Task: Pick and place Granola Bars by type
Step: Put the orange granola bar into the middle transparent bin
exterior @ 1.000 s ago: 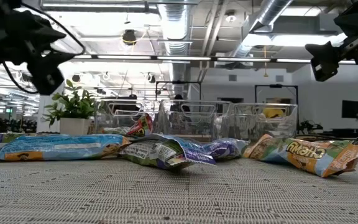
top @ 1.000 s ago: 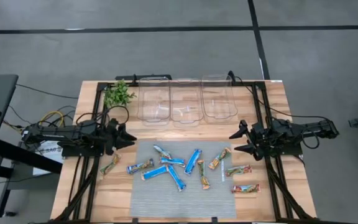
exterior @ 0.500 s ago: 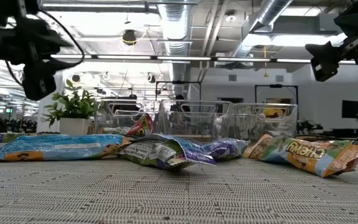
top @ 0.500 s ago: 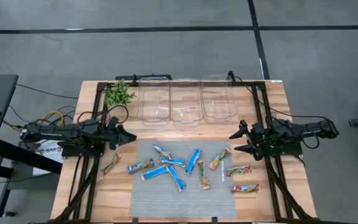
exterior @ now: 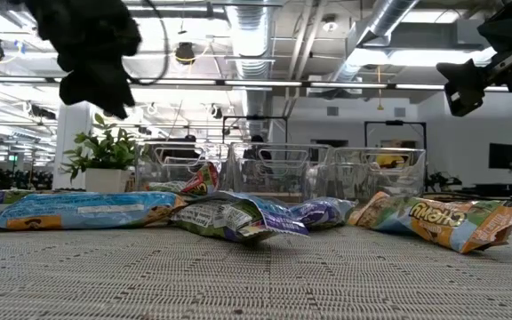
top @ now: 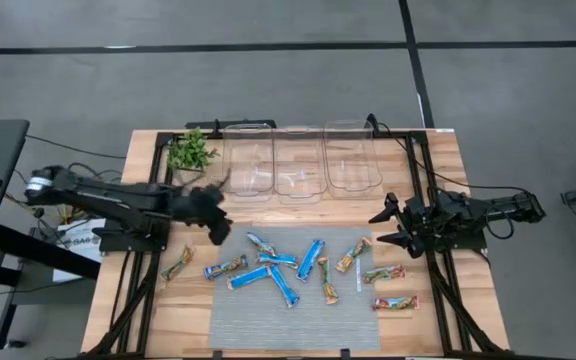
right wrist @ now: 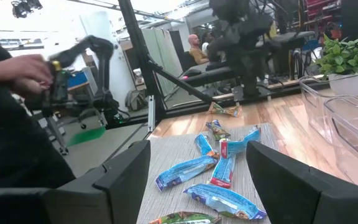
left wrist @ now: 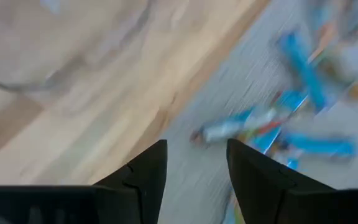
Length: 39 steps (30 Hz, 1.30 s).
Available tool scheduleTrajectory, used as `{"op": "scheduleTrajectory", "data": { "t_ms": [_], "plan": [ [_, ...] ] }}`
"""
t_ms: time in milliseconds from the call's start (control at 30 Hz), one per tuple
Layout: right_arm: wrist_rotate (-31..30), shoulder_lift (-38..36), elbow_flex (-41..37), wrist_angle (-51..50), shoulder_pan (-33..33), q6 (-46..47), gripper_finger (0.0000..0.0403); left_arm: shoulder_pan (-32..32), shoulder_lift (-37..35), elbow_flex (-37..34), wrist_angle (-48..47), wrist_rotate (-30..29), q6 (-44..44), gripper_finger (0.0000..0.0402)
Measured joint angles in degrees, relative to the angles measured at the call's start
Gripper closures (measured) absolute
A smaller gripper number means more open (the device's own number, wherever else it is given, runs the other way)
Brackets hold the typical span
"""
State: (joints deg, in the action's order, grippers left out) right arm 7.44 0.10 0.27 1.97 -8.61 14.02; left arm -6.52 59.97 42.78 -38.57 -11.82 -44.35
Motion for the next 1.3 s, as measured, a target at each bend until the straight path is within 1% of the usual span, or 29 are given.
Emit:
{"op": "scheduleTrajectory", "data": {
  "t_ms": [100, 233, 367, 433, 633, 833, 1000, 1133, 1300],
  "plan": [
    [0.0, -0.01, 0.0, 0.0, -0.01, 0.0, 0.0143, -1.2, 9.34, 6.82, -9.86, 2.1, -1.28, 0.0242],
    [-0.01, 0.0, 0.0, -0.01, 0.01, 0.0, 0.0143, -3.41, 18.31, 13.44, -23.14, 4.08, -3.97, 0.0242],
    [-0.02, 0.0, -0.02, 0.01, -0.01, 0.0, 0.0143, -6.03, 23.45, 16.34, -35.66, 6.77, -8.97, 0.0242],
    [0.0, 0.0, 0.0, 0.01, 0.0, 0.0, 0.0143, -7.51, 24.21, 16.14, -39.16, 9.61, -11.53, 0.0242],
    [0.0, 0.0, 0.0, -0.01, 0.01, 0.0, 0.0143, -9.5, 22.22, 13.11, -38.41, 18.71, -19.48, 0.0242],
    [0.0, -0.02, -0.02, 0.0, -0.01, 0.0, 0.0143, -11.44, 20.09, 7.91, -37.81, 22.93, -24.4, 0.0242],
    [0.0, 0.0, 0.0, 0.01, -0.01, 0.0, 0.0143, -13.38, 19.86, 2.74, -31.55, 25.69, -26.82, 0.0242],
    [0.0, 0.0, -0.01, 0.0, 0.0, 0.0, 0.0143, -13.52, 19.86, -2.24, -24.61, 29.08, -27.6, 0.0242],
    [0.0, 0.0, 0.0, -0.01, -0.01, -0.02, 0.0143, -13.52, 19.86, -6.76, -19.66, 29.19, -28.71, 0.0242]
  ]
}}
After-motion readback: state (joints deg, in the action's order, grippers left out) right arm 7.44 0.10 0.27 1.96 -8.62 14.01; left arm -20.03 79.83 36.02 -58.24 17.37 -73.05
